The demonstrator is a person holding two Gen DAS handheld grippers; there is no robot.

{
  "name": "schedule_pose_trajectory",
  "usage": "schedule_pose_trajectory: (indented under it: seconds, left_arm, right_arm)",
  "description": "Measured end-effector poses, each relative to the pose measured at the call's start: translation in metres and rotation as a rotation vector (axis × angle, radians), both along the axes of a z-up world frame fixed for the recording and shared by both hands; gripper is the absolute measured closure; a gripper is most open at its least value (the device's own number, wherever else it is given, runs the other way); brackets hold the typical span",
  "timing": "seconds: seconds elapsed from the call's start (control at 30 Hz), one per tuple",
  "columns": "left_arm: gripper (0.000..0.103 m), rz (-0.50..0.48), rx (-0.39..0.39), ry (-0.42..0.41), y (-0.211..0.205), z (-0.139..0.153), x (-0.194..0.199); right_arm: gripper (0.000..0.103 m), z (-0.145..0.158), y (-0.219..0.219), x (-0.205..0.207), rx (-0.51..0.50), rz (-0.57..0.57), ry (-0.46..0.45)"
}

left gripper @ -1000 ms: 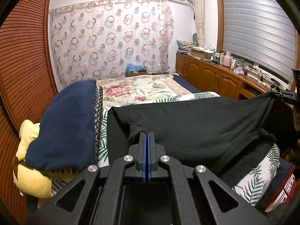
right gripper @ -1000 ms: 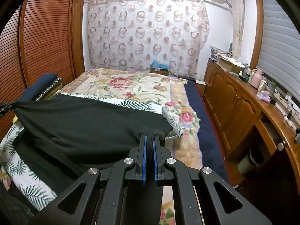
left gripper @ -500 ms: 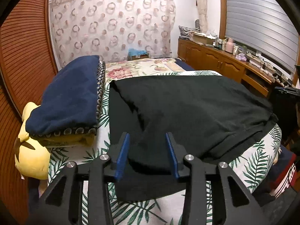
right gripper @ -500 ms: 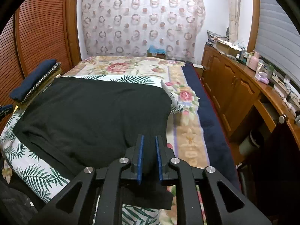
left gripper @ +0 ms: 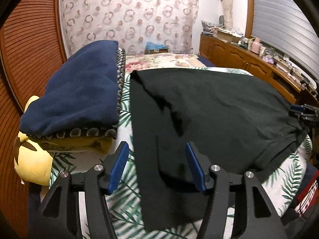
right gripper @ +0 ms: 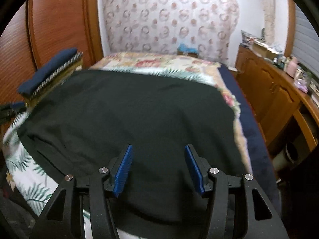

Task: Fold small clothes
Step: 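Grasp the folded shirt edge with the left gripper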

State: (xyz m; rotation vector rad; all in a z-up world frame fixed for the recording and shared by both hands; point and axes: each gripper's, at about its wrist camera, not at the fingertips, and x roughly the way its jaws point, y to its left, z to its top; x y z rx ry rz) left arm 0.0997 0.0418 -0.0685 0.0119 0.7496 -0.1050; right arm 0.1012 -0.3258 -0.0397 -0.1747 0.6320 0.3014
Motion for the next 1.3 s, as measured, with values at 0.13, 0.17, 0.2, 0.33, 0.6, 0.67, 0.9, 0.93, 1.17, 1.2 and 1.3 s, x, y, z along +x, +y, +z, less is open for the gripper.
schedule_pose_trajectory:
  seconds: [0.13,0.17,0.2,0.33,0.6,0.67,0.9,0.93,1.17,1.2,1.3]
  left_arm:
    - [0.054,-0.004,0.003,0.022,0.003,-0.003,0.008]
    - [0.056,-0.010,0.011,0.022,0.001,-0.003,0.010]
    - [0.057,-0.018,0.022,0.025,-0.001,-0.004,0.012]
    - [0.068,-0.048,0.033,0.049,-0.010,-0.009,0.021]
    - [0.070,-0.111,-0.025,0.139,-0.027,-0.022,0.040]
    - [0.070,-0.127,-0.048,0.148,-0.033,-0.022,0.041]
    - [0.070,-0.131,-0.033,0.153,-0.047,-0.021,0.043]
    - [0.070,-0.133,-0.026,0.151,-0.048,-0.021,0.043]
    - [0.070,-0.145,0.004,0.121,-0.050,-0.020,0.026]
    - [0.071,-0.145,0.011,0.117,-0.050,-0.021,0.023]
    - [0.074,-0.122,0.015,0.118,-0.046,-0.024,0.022]
  right_arm:
    - [0.047,-0.011,0.007,0.018,-0.024,0.005,0.025]
    - [0.047,-0.012,0.008,0.021,-0.031,0.005,0.030]
    - [0.047,-0.014,0.009,0.024,-0.043,0.007,0.037]
    - [0.047,-0.011,0.012,0.031,-0.077,0.000,0.033]
    - [0.047,-0.015,0.020,0.028,-0.052,-0.008,0.030]
    - [0.047,-0.018,0.018,0.025,-0.046,-0.007,0.029]
    - [0.047,-0.023,0.018,0.018,-0.035,-0.006,0.033]
    - [0.047,-0.023,0.018,0.020,-0.032,-0.006,0.034]
    - [0.047,-0.024,0.018,0.019,-0.026,-0.007,0.036]
    - [0.047,-0.024,0.018,0.019,-0.026,-0.006,0.036]
    - [0.047,-0.024,0.020,0.019,-0.022,-0.007,0.038]
